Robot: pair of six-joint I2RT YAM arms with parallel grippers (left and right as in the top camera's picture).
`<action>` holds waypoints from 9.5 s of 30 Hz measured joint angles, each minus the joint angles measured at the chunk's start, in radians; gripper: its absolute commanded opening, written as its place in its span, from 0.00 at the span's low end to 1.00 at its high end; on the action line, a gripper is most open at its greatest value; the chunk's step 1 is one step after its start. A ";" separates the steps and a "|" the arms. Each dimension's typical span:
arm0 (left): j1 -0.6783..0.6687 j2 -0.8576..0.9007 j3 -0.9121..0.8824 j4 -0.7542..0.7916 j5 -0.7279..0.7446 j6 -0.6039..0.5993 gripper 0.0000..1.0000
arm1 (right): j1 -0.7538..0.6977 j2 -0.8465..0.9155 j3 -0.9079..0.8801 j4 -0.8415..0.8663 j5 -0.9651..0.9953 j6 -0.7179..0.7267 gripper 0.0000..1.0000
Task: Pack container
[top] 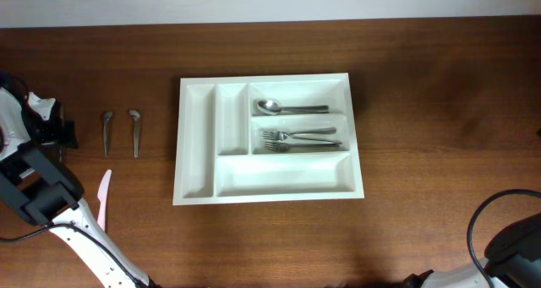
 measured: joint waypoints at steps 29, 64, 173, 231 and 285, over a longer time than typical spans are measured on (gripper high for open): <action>-0.066 0.047 0.156 -0.147 -0.003 -0.038 0.02 | 0.000 0.000 0.000 0.000 0.000 0.000 0.99; -0.880 -0.153 0.542 -0.342 0.253 0.095 0.02 | 0.000 0.000 0.000 0.000 0.000 0.000 0.99; -1.240 -0.439 -0.652 0.102 0.283 0.362 0.42 | 0.000 0.000 0.000 0.000 0.000 0.000 0.99; -0.620 -0.452 0.087 -0.175 0.127 -0.323 0.99 | 0.000 0.001 0.000 0.000 0.000 0.000 0.99; -0.411 -0.454 -0.636 0.352 0.045 -0.407 0.99 | 0.000 0.001 0.000 0.000 0.000 0.000 0.99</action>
